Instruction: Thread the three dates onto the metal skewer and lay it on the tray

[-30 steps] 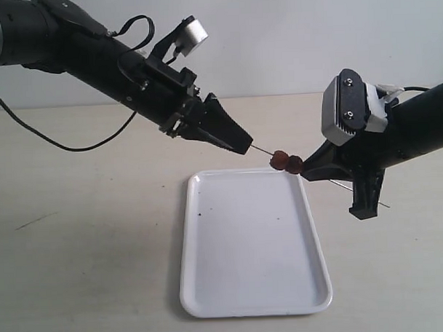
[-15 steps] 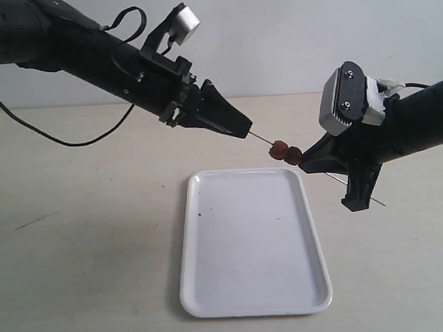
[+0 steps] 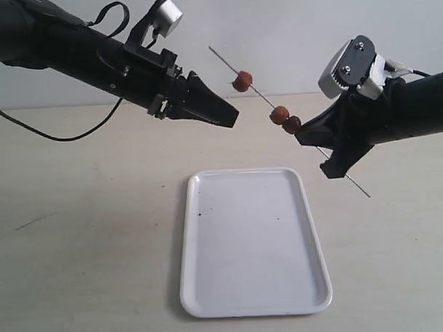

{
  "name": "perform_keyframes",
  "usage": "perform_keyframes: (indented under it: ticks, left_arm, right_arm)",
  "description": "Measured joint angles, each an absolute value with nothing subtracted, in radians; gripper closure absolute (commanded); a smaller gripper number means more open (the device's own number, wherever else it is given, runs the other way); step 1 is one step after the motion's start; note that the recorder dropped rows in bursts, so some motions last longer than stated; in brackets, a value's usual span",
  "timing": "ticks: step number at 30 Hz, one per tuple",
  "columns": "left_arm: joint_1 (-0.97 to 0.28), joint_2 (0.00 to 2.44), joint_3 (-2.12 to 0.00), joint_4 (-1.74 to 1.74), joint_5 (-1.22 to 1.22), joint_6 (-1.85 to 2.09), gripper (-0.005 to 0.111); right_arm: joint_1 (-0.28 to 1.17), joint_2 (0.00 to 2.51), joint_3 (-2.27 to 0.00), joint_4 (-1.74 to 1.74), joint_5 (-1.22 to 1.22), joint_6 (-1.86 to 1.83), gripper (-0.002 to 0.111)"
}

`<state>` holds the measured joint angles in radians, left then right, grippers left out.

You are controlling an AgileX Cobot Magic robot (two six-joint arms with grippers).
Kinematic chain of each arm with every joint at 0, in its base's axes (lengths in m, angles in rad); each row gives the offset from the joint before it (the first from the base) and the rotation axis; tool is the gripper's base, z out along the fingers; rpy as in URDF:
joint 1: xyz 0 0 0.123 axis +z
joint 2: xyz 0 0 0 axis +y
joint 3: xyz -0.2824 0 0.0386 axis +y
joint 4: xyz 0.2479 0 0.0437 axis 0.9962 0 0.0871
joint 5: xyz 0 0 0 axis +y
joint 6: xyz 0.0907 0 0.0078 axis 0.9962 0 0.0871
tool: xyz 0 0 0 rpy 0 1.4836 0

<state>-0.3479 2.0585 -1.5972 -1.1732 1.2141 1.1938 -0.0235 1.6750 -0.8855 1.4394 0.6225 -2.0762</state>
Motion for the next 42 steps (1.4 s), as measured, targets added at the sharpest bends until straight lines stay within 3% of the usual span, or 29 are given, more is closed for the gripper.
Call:
perform_keyframes:
  ticks: [3, 5, 13, 23, 35, 42]
  left_arm:
    - [-0.348, 2.059, -1.597, -1.173, 1.214, 1.196, 0.042]
    - [-0.348, 2.059, -1.597, -1.173, 1.214, 1.196, 0.052]
    - [-0.348, 2.059, -1.591, -1.129, 1.214, 1.066, 0.107]
    - [-0.341, 2.036, -1.502, -1.204, 1.187, 1.147, 0.107]
    - [-0.341, 1.739, -1.106, -1.283, 0.697, 1.421, 0.107]
    - [-0.341, 1.591, -0.965, -1.403, 0.528, 1.532, 0.107]
  right_arm:
    - [-0.024, 1.675, -0.886, 1.535, 0.641, -2.089, 0.108]
    - [-0.024, 1.675, -0.886, 1.579, 0.668, -2.091, 0.108]
    - [-0.024, 1.675, -0.886, 1.706, 0.764, -1.888, 0.108]
    - [-0.024, 1.624, -0.888, 1.730, 0.855, -1.829, 0.108]
    - [-0.024, 1.449, -0.885, 1.732, 0.784, -1.725, 0.108]
    - [-0.024, 1.343, -0.785, 1.739, 0.745, -1.641, 0.108]
